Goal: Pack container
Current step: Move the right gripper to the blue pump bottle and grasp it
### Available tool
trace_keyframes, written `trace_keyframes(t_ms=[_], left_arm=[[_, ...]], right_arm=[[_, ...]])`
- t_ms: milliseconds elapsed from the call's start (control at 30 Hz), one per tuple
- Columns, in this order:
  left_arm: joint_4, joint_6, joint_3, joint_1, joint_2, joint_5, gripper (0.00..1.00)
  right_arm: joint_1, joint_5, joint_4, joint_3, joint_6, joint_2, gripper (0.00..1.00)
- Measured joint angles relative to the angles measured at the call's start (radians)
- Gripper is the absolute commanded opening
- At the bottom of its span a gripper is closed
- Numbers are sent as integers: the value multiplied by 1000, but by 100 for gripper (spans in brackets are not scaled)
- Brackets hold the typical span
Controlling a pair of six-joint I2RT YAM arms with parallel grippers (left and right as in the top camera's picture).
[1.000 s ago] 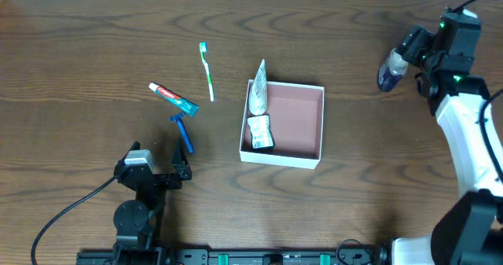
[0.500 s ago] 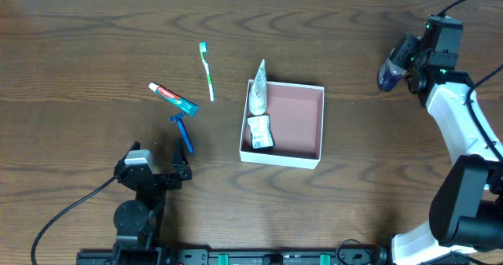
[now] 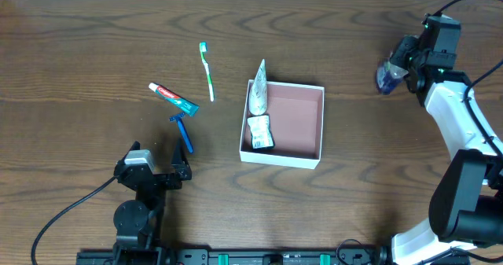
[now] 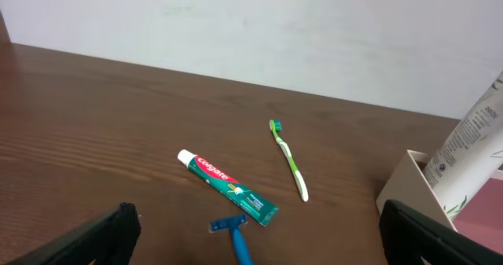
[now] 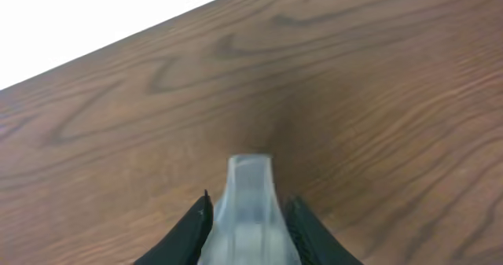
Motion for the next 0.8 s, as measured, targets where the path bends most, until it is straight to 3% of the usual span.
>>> trace_keyframes(t_ms=[400, 800], left_arm=[[0, 0, 0, 0, 0, 0, 98], [0, 0, 0, 0, 0, 0, 98]], right_arm=[[0, -135, -32, -8, -121, -39, 25], [39, -506, -36, -17, -206, -392, 25]])
